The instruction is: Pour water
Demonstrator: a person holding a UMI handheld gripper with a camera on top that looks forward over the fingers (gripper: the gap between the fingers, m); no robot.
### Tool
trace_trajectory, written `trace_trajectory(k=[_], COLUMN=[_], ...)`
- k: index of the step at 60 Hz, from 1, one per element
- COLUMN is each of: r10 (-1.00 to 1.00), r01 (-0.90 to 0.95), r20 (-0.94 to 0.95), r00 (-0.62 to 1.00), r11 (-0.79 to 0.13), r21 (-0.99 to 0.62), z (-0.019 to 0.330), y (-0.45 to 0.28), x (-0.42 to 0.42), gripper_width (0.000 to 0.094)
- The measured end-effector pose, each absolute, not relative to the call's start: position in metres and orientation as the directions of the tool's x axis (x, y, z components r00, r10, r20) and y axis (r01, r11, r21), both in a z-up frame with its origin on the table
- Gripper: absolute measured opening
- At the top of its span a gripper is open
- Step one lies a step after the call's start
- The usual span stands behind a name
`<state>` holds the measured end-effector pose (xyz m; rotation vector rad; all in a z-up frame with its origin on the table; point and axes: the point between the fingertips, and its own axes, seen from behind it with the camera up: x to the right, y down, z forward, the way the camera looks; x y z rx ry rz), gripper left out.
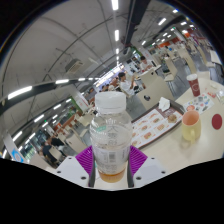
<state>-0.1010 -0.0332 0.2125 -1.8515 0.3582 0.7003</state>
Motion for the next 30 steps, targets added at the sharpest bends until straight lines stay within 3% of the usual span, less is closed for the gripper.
trace_trajectory(k=[9, 14, 23, 30], r10=[0.000, -0.073, -0.173, -0.212], r01=[-0.840, -0.926, -0.929, -0.878], r20=[-0.903, -0.981, -0.973, -0.920], r00=[0.429, 0.182, -0.154, -0.331], r11=[-0.366, -0.348, -0.309, -0.288], r21=[-0.399, -0.146, 0.202, 0.382], z=[0.241, 0.224, 0.194, 0.168], y=[0.006, 0.034, 0.053, 0.068], x=[-0.049, -0.021, 0.014, 0.024], gripper_width=[0.0430, 0.0430, 0.0428, 0.0427])
